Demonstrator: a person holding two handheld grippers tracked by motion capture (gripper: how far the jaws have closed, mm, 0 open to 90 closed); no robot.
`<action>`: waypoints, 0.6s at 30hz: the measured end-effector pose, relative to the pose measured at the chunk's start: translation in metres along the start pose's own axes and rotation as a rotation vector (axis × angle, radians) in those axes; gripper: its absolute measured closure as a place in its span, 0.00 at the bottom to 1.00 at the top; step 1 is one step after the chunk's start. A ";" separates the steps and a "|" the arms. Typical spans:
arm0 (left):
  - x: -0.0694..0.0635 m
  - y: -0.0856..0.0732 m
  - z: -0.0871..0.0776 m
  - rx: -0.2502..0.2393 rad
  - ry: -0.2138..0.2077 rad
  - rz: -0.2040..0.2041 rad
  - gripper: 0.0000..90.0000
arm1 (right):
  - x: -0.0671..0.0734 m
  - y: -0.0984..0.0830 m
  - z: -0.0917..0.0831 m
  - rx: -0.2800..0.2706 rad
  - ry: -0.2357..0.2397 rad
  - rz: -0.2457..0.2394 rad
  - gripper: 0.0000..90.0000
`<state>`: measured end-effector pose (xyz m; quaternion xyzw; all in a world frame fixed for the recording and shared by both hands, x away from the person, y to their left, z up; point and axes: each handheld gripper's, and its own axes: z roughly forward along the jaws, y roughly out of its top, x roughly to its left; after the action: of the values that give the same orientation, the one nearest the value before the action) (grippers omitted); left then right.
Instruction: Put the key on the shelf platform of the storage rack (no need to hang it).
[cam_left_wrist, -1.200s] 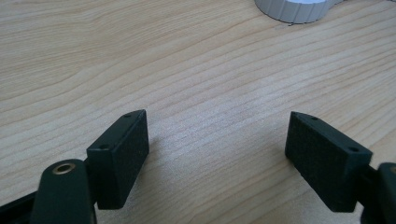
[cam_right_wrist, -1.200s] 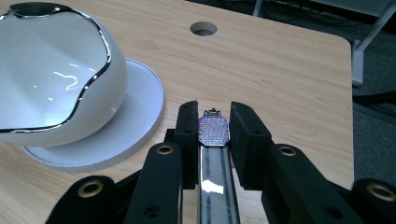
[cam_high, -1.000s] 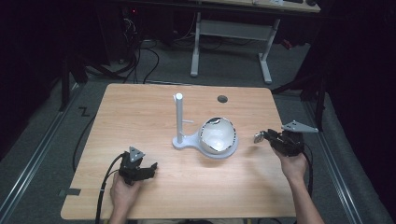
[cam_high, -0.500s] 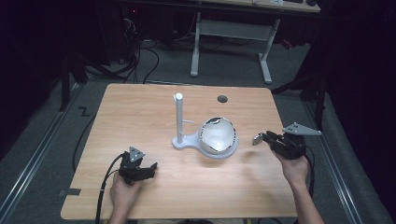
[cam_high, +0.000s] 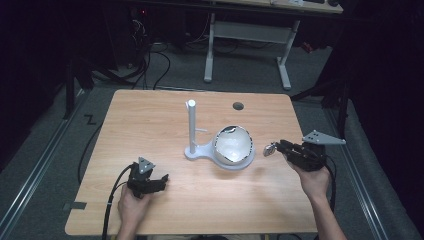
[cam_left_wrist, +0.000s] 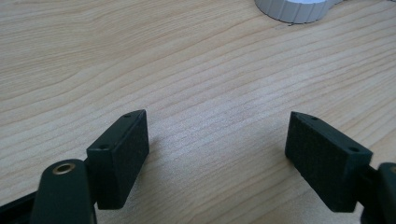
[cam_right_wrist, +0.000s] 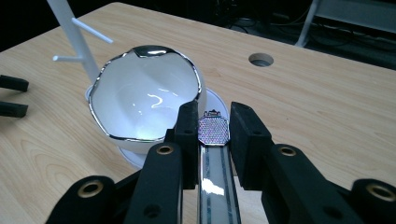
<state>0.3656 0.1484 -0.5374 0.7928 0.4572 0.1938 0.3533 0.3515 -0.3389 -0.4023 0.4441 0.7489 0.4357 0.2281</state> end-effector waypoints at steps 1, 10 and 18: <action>0.000 0.000 0.000 0.000 0.000 0.000 0.24 | 0.002 0.001 0.000 0.000 0.004 -0.009 0.83; 0.000 0.000 0.000 0.000 0.000 0.000 0.24 | 0.014 0.012 0.004 0.008 0.034 -0.054 0.83; 0.000 0.000 0.000 -0.001 -0.002 -0.002 0.24 | 0.023 0.023 0.006 -0.006 0.082 -0.071 0.83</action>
<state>0.3657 0.1485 -0.5373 0.7924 0.4577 0.1928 0.3543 0.3553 -0.3108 -0.3848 0.3981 0.7716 0.4475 0.2141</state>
